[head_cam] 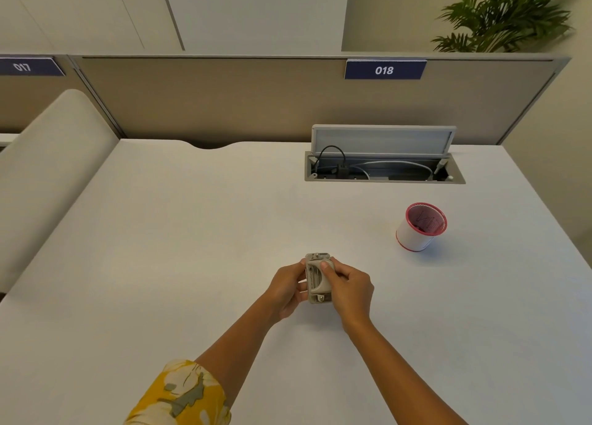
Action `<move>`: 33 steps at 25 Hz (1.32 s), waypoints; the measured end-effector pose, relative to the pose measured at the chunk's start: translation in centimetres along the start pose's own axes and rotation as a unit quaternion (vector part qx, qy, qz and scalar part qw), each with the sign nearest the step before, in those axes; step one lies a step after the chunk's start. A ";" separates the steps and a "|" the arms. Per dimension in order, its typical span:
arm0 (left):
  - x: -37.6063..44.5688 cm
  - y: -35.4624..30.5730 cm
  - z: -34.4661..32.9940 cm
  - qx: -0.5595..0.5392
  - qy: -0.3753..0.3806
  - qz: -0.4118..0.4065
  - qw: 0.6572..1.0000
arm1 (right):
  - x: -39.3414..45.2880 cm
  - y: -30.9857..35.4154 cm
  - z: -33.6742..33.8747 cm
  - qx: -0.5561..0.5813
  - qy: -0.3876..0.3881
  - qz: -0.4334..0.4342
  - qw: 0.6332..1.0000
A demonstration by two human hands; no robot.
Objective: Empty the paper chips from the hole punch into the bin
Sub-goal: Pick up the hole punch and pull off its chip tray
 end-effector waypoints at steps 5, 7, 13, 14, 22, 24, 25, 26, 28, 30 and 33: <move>0.1 -0.5 -0.2 0.043 0.025 -0.033 0.998 | 0.3 -0.2 -0.1 0.038 -0.009 -0.018 0.999; 0.4 -0.5 0.1 0.067 0.002 -0.042 0.997 | 0.3 -0.4 -0.2 0.037 -0.010 -0.013 0.999; 0.6 -0.6 0.5 0.098 -0.014 -0.055 0.994 | 0.1 -1.0 -0.5 0.049 -0.015 0.005 0.999; 0.6 -0.6 0.6 0.100 -0.016 -0.055 0.993 | 0.0 -1.0 -0.6 0.047 -0.016 0.009 0.999; 0.9 -0.3 1.2 0.098 -0.043 -0.050 0.993 | -0.6 -0.4 -0.8 0.069 -0.002 0.064 0.996; 0.7 -0.4 1.5 0.094 -0.039 -0.053 0.993 | -0.7 -0.1 -1.1 0.064 0.010 0.081 0.995; 0.6 -0.4 1.5 0.095 -0.036 -0.054 0.993 | -0.7 -0.1 -1.2 0.065 0.010 0.080 0.995; 0.6 -0.5 1.6 0.097 -0.034 -0.057 0.993 | -0.6 -0.2 -1.2 0.071 0.009 0.074 0.995; 0.6 -0.6 1.6 0.102 -0.034 -0.066 0.992 | -0.5 -0.4 -1.1 0.090 0.007 0.056 0.994; 0.6 -0.7 1.5 0.105 -0.033 -0.072 0.991 | -0.3 -0.7 -1.0 0.116 0.007 0.028 0.993; 0.8 -0.7 1.5 0.102 -0.035 -0.072 0.992 | 0.1 -1.1 -1.2 0.193 0.034 -0.023 0.980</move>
Point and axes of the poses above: each hand's wrist, its own x-axis towards the middle knuckle, its own z-axis out of the back of the hand, y = z × x, the point moved 4 cm from there along x, towards the middle knuckle, and after that the axes turned 6 degrees about y, right-handed, at the moved point
